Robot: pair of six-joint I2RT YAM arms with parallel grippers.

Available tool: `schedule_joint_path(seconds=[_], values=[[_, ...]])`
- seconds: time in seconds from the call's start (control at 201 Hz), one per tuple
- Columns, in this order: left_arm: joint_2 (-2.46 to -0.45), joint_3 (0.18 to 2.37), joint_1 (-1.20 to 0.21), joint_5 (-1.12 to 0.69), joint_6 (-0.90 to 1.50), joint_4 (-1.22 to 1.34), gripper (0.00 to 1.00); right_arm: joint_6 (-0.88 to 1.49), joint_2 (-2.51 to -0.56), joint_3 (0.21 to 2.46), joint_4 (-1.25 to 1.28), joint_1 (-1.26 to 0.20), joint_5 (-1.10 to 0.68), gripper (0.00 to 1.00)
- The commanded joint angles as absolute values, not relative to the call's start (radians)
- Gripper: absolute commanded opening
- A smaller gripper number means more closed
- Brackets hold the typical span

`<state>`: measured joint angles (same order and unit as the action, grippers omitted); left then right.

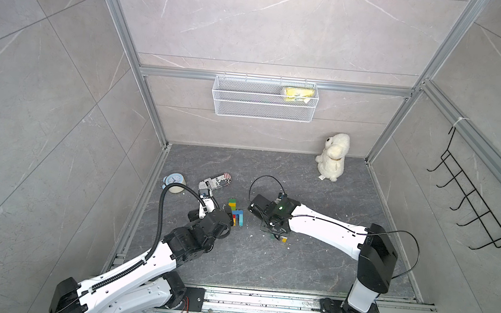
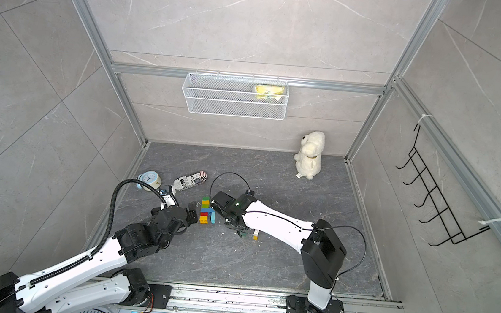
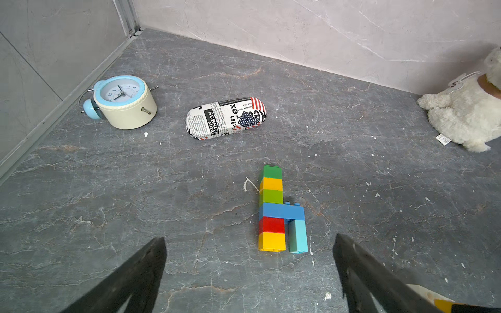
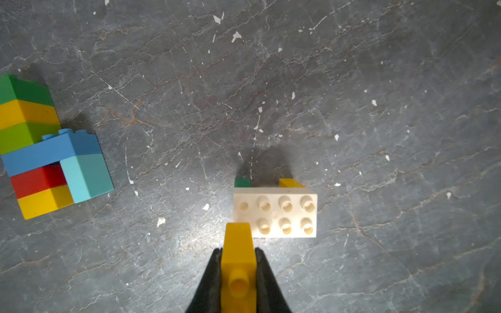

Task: Assemble the letter h with lego
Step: Assemble the lego brick with the lego brick.

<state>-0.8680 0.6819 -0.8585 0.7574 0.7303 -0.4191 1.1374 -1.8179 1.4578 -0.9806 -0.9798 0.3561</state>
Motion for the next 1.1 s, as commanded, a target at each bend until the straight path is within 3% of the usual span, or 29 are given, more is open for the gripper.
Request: schedule_joint_path(seconds=[0.0, 0.652, 1.09], values=[[-0.85, 0.695, -0.856, 0.784, 0.746, -0.415, 0.99, 1.145, -1.853, 1.492, -1.043, -0.983, 0.397, 0.0], [-0.854, 0.693, -0.856, 0.781, 0.745, -0.412, 1.0, 1.15, -1.893, 1.509, -1.044, -0.983, 0.446, 0.0], [-0.854, 0.695, -0.855, 0.779, 0.745, -0.412, 0.99, 1.144, -1.891, 1.461, -0.996, -0.963, 0.374, 0.0]])
